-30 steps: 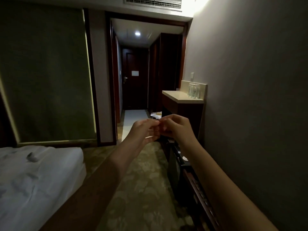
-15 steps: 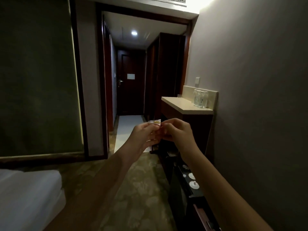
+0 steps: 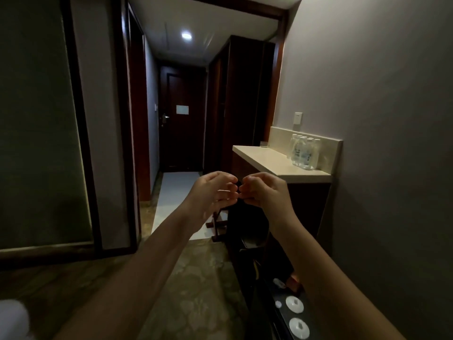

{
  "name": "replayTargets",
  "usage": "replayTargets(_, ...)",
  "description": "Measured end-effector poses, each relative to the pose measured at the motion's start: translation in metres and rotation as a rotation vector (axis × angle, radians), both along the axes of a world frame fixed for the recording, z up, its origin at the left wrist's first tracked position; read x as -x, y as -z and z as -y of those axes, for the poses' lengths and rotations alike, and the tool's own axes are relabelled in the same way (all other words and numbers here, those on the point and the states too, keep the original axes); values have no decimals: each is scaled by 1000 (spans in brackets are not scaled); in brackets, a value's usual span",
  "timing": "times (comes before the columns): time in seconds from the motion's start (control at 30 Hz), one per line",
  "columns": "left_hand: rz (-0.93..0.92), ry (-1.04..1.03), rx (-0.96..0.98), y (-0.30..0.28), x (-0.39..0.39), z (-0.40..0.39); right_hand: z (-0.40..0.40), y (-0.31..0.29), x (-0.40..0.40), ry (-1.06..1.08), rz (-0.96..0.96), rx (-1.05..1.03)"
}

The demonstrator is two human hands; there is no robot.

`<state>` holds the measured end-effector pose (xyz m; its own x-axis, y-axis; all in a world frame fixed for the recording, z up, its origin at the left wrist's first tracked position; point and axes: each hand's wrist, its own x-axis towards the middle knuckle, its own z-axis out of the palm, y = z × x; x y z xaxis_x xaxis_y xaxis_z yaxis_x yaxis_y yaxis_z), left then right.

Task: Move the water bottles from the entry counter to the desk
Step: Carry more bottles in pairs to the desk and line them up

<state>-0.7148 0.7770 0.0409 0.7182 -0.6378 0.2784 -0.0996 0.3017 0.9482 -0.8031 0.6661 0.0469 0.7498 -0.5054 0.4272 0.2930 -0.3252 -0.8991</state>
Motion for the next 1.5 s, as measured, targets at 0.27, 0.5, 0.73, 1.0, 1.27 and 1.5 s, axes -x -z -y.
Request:
replayTargets(0.27, -47, -95, 11, -24, -157, 109, 116, -17, -148, 35, 69, -46)
replayTargets(0.5, 10, -43, -38, -14, -280, 180, 175, -8, -272, 42, 23, 14)
replayTargets(0.73, -44, 137, -60, -17, -394, 258, 239, 0, -377, 194, 22, -125)
replayTargets(1.0, 42, 329, -128, -20, -468, 400, 351, -2, -438, 422, 7, -123)
replayTargets(1.27, 87, 523, -132, -10, -485, 558, 488, -4, -454, 606, 92, -153)
replayTargets(1.5, 172, 596, -180, -9, -499, 668, 584, 5, -457, 818, 68, -146)
